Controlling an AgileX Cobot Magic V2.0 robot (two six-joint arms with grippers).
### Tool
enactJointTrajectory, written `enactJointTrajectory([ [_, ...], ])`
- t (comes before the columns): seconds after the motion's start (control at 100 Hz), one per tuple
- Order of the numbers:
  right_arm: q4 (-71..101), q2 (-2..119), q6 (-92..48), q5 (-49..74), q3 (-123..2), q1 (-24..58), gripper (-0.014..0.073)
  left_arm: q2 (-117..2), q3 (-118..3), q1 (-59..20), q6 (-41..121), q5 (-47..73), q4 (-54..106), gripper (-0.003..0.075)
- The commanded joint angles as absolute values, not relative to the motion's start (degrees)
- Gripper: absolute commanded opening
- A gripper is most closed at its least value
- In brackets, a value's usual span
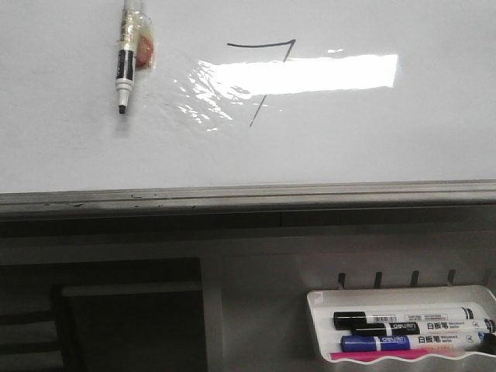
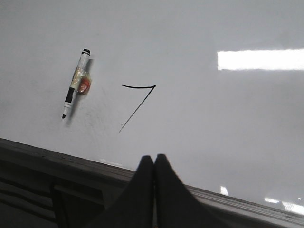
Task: Write number 7 on whiteboard
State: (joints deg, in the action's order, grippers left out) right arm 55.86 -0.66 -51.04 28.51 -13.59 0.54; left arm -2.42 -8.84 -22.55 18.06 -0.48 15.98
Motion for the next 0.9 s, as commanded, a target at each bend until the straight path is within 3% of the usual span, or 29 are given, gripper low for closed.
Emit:
enactJointTrajectory([
  [0.0,57.56,-1.53,-51.45,25.42,-14.93,0.15,-0.0053,-3.80,-8.01,-16.64,7.14,-6.02,8.41,-0.0020],
  [0.3,57.56,-1.53,-51.45,25.42,-14.93,0.15,-0.0053,1.24,-1.16,-3.86,3.24,-5.76,2.13,-0.0020],
  [0.89,57.56,-1.53,-51.45,25.42,-14.93,0.15,-0.0053,2.00,2.05,-1.79,3.21,-4.03,1.04,-0.0020],
])
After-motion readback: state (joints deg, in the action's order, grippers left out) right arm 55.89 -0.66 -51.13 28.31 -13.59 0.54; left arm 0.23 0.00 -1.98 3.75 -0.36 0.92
